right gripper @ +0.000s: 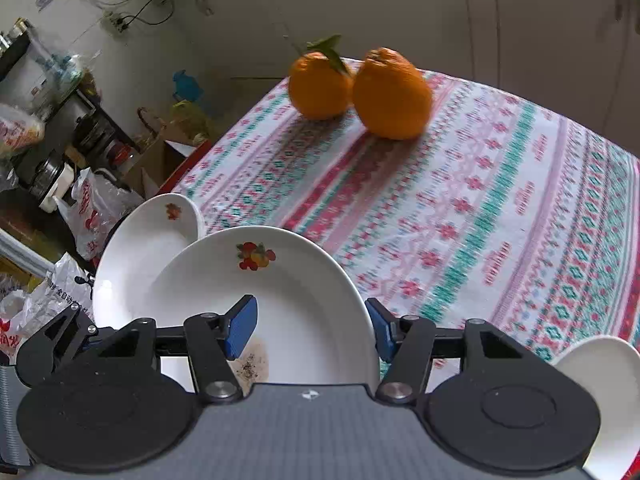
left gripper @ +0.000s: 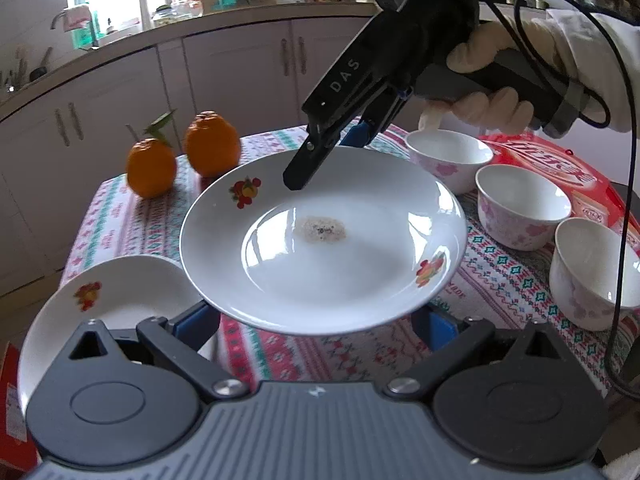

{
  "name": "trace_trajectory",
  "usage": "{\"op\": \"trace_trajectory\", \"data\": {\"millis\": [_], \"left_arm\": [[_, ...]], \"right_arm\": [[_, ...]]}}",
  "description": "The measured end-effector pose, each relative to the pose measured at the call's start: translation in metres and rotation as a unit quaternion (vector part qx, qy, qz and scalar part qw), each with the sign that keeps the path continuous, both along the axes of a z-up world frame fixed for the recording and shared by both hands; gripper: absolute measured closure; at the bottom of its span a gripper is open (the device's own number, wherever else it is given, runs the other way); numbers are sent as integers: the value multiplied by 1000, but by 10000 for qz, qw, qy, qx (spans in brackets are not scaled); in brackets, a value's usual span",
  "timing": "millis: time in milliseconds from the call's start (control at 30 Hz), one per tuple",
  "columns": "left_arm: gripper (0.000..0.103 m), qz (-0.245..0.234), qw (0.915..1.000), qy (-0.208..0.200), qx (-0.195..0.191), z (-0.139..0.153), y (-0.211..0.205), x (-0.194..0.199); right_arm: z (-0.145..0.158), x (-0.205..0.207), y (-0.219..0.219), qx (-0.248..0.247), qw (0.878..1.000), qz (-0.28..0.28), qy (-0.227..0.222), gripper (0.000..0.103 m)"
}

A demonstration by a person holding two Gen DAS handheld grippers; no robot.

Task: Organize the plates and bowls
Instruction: 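Lift the stained plate with the right gripper and carry it toward the plate stack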

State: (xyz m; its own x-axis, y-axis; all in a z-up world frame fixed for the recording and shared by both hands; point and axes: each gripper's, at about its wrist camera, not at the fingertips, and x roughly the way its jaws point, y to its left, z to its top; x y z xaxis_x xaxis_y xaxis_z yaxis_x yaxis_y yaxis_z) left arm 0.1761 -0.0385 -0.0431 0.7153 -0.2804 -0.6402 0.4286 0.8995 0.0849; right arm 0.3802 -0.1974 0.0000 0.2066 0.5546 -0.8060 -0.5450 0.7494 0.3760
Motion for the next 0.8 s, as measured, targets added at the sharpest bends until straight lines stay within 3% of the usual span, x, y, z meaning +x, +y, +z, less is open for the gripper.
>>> {"op": "trace_trajectory", "data": {"millis": [800], "left_arm": [[2,1023,9947,-70,-18,11,93,-39]], "right_arm": [[5,-10,137,60,9943,1062,-48,38]]}}
